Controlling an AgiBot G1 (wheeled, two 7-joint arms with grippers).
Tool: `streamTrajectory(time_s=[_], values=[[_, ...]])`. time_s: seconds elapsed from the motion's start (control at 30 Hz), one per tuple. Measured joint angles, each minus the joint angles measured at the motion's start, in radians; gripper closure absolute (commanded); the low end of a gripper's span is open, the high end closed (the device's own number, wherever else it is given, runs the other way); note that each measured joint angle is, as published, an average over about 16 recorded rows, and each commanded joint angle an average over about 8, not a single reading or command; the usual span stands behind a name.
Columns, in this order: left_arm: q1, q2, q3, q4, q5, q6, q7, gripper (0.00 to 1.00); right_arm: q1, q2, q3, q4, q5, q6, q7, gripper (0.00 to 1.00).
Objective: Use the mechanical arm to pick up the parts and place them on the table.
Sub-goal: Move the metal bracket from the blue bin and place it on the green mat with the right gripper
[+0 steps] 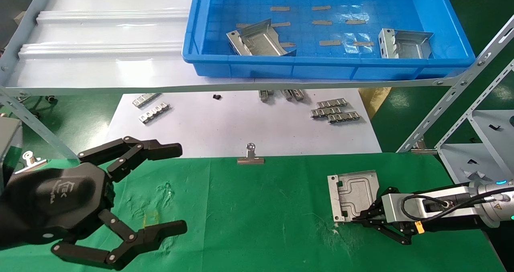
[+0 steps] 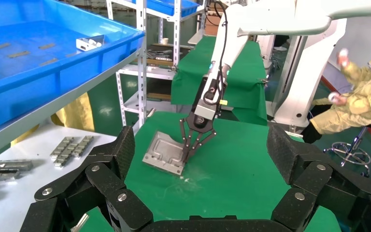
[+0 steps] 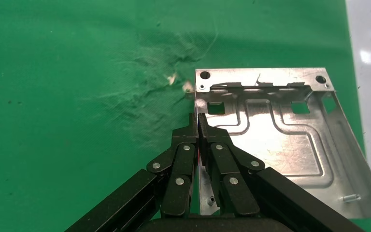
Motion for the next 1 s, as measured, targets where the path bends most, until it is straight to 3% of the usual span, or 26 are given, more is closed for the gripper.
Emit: streamTrajectory(time_s=[0.13,0.2,0.47,0.67,1.0], values=[[0.0,0.0,0.0,0.0,0.0,0.0,0.0,0.0,0.002,-0.011,-0.002,-0.044,-0.005,0.005,-0.027,0.2],[0.0,0.0,0.0,0.0,0.0,0.0,0.0,0.0,0.003,-0.017,-0.003,-0.063,-0.007,0.009,-0.041,0.01],[0.0,0.0,0.0,0.0,0.0,0.0,0.0,0.0,0.014,-0.031,0.001,-0.113,-0.004,0.014,-0.1,0.0],[0.0,0.0,0.0,0.0,0.0,0.0,0.0,0.0,0.032,-0.019,0.02,-0.133,0.027,-0.036,-0.118,0.0],[0.0,0.0,0.0,0.0,0.0,0.0,0.0,0.0,0.012,0.019,0.097,-0.111,0.208,-0.155,0.0,0.0]])
